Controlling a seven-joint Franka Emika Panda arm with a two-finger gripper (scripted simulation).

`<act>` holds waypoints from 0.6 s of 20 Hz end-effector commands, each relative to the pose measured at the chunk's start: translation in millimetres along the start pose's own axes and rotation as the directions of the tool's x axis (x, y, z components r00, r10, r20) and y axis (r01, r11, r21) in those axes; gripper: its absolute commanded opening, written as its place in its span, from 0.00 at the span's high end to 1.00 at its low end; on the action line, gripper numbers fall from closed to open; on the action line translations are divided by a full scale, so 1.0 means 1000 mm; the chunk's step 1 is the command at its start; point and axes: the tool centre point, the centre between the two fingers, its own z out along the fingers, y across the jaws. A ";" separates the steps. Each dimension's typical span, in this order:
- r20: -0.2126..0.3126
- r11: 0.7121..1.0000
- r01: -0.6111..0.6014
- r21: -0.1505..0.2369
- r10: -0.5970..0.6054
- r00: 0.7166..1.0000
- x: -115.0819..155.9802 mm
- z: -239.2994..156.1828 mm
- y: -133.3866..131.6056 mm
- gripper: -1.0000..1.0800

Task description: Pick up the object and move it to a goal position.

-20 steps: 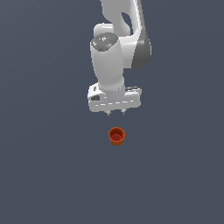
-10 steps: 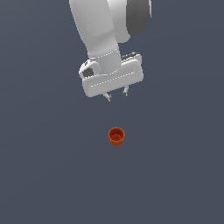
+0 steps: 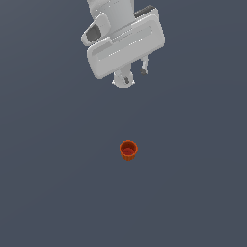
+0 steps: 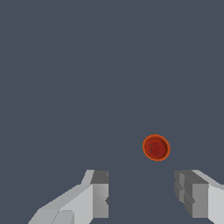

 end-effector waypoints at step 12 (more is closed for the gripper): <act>-0.151 0.958 0.285 0.007 -0.281 0.948 0.012 -0.072 -0.074 0.38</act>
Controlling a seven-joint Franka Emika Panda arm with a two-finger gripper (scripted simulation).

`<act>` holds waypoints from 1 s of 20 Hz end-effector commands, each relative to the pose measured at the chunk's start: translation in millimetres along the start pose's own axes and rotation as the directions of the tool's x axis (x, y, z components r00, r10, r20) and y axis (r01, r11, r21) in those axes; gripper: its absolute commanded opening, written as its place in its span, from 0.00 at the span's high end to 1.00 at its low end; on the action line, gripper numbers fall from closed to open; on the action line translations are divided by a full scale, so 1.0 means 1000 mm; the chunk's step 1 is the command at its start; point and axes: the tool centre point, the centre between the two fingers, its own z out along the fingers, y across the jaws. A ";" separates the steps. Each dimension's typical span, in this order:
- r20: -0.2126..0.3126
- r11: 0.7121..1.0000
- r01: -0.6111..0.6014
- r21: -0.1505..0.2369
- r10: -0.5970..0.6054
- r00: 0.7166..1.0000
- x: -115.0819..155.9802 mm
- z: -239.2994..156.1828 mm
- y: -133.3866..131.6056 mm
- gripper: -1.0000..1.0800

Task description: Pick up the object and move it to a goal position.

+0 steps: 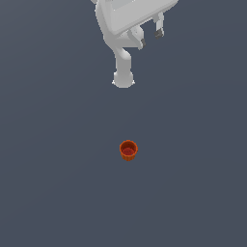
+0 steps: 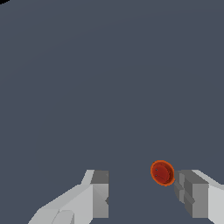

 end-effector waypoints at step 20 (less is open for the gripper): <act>-0.040 0.894 0.447 -0.029 -0.448 0.893 0.024 0.037 -0.073 0.38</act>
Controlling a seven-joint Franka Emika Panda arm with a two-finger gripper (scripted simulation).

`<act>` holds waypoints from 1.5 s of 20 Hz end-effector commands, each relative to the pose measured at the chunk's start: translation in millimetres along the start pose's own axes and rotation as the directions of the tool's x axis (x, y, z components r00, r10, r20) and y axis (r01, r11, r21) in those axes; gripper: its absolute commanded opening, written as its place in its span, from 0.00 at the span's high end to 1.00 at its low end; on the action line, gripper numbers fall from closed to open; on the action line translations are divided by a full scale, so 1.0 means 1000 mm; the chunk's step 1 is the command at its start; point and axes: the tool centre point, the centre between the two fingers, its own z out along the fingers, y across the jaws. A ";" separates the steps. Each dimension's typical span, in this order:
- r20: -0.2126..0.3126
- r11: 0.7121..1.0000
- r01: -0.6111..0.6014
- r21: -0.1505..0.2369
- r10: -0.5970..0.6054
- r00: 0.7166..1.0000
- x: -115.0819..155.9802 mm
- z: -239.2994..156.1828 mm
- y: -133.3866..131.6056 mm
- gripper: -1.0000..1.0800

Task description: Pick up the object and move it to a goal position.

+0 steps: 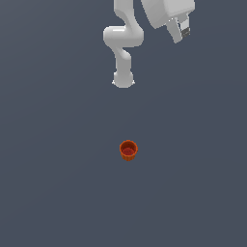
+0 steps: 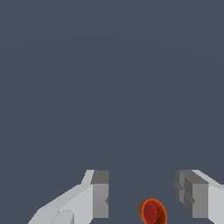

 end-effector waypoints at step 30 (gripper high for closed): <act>0.052 0.926 0.352 0.133 -0.361 0.931 -0.200 0.234 0.071 0.38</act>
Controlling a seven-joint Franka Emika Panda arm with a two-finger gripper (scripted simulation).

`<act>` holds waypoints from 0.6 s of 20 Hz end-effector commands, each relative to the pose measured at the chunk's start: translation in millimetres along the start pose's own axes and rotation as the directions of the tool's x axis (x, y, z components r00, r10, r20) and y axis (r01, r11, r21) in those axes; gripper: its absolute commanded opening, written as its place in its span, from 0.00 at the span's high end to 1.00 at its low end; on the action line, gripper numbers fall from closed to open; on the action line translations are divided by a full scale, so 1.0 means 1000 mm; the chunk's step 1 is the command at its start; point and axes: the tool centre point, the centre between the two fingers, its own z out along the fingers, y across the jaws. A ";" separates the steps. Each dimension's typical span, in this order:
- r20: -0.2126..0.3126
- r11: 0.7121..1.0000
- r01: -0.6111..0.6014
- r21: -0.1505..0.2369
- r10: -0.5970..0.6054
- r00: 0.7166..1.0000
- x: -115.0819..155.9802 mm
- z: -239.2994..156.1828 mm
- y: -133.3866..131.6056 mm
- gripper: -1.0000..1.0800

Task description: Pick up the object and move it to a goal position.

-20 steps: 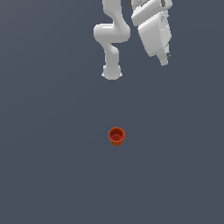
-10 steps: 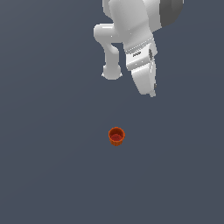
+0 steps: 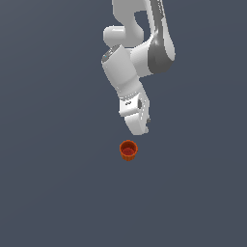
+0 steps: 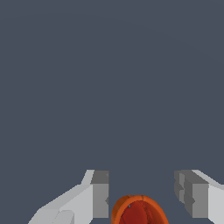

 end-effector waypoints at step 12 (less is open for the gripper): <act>-0.019 1.000 0.019 0.023 -0.019 1.000 -0.115 0.054 -0.009 0.38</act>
